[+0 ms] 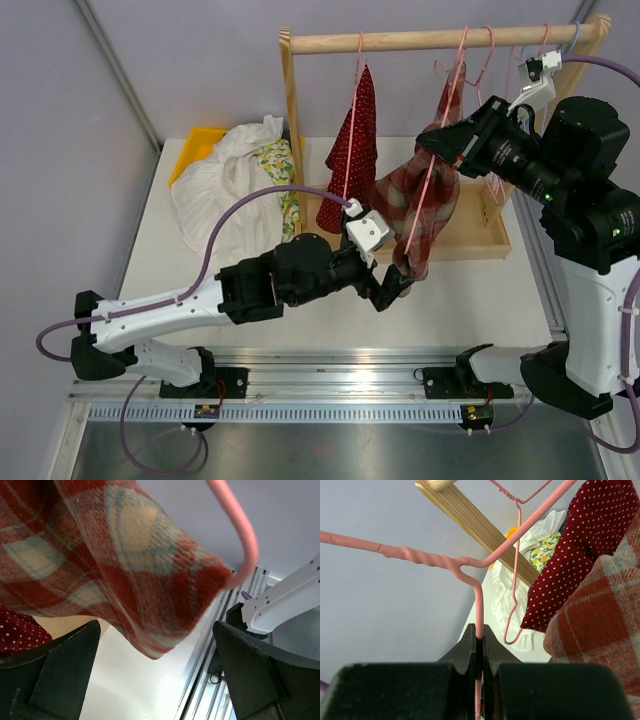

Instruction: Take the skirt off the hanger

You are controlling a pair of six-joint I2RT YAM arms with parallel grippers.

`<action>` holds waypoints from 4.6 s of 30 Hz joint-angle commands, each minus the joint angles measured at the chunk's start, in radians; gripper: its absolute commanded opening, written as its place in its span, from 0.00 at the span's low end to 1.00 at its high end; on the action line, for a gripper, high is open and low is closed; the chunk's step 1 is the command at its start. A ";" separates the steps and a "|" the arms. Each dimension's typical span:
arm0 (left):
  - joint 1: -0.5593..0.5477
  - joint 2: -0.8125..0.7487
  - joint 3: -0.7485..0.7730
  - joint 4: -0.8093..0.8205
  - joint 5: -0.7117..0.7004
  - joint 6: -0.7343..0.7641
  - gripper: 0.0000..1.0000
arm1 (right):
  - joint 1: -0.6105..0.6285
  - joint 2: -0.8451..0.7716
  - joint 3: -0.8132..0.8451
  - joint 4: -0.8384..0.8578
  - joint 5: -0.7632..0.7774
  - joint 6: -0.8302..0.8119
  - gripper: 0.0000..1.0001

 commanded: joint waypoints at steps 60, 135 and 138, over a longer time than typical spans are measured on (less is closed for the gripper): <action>-0.233 -0.152 -0.271 0.041 -0.253 -0.174 0.00 | 0.003 0.001 0.129 0.074 -0.020 -0.022 0.00; -0.559 -0.047 -0.003 -1.095 -0.757 -0.803 0.00 | -0.253 0.134 -0.288 0.272 -0.213 0.097 0.79; -0.456 -0.151 0.005 -1.131 -0.776 -0.739 0.00 | -0.253 0.099 -0.277 0.229 -0.184 0.063 0.99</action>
